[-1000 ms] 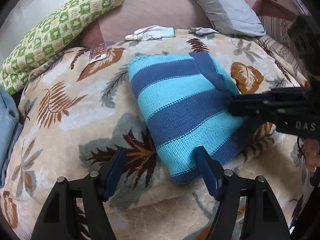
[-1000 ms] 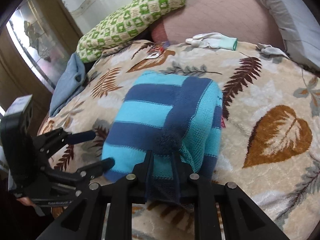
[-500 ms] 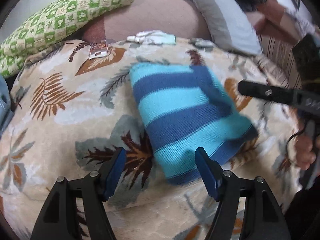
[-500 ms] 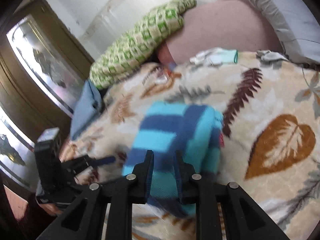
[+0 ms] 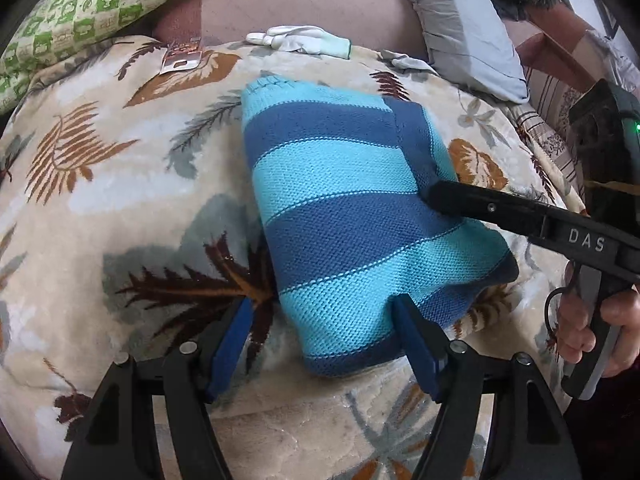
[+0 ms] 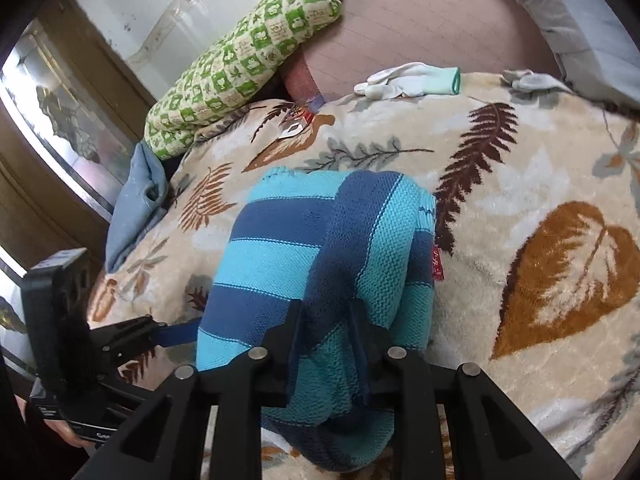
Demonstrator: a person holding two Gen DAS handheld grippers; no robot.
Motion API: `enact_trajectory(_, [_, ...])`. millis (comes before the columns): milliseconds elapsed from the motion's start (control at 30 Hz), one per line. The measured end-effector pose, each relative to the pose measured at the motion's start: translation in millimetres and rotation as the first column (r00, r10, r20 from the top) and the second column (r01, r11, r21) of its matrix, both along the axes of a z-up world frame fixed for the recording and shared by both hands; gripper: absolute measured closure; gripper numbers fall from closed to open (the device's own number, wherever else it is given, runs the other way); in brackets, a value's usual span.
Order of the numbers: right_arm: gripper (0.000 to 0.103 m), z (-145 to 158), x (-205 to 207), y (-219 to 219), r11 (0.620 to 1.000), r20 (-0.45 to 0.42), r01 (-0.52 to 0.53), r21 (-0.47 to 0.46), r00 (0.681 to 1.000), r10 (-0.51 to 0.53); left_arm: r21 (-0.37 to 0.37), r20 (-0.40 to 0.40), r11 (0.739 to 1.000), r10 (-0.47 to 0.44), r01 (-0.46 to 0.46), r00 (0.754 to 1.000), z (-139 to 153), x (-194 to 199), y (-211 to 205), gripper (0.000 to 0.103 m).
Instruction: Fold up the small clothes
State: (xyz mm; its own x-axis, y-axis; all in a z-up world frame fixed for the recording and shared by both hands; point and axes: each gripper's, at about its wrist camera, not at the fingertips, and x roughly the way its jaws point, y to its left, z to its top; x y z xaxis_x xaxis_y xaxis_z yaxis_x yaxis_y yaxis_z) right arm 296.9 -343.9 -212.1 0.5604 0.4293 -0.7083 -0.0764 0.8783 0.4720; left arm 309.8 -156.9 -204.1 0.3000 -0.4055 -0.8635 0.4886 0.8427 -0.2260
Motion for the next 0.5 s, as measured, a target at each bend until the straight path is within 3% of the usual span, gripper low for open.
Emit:
enact_trajectory(133, [0.077,10,-3,-5,1.0,0.015,0.003,0.017,1.0,-0.003,-0.03,0.054,1.0,-0.001,0.003,0.999,18,-2,6,0.03])
enact_trajectory(200, [0.075,19,-9,-10,0.999,0.036,0.012,0.038,0.999,-0.013,-0.079,0.08,0.997,0.026,-0.02,0.996,29,0,15,0.029])
enact_trajectory(233, [0.068,23,-12,-16,0.998,0.047,0.028,0.051,0.998,-0.03,-0.116,0.091,0.993,0.048,-0.037,0.995,35,1,21,0.029])
enact_trajectory(267, [0.05,26,-13,-19,0.997,0.053,0.04,0.059,0.998,-0.043,-0.136,0.098,0.989,0.069,-0.055,0.993,37,2,26,0.029])
enact_trajectory(333, [0.033,33,-18,-30,0.992,0.073,0.089,0.093,0.993,-0.096,-0.164,0.127,0.98,0.138,-0.117,0.982,44,4,35,0.027])
enact_trajectory(400, [0.033,41,-23,-38,0.986,0.106,0.115,0.12,0.986,-0.128,-0.172,0.164,0.971,0.197,-0.169,0.967,52,4,41,0.024])
enact_trajectory(500, [0.033,55,-28,-38,0.987,0.154,0.134,0.087,0.977,-0.146,-0.15,0.241,0.956,0.281,-0.251,0.929,64,3,44,0.022])
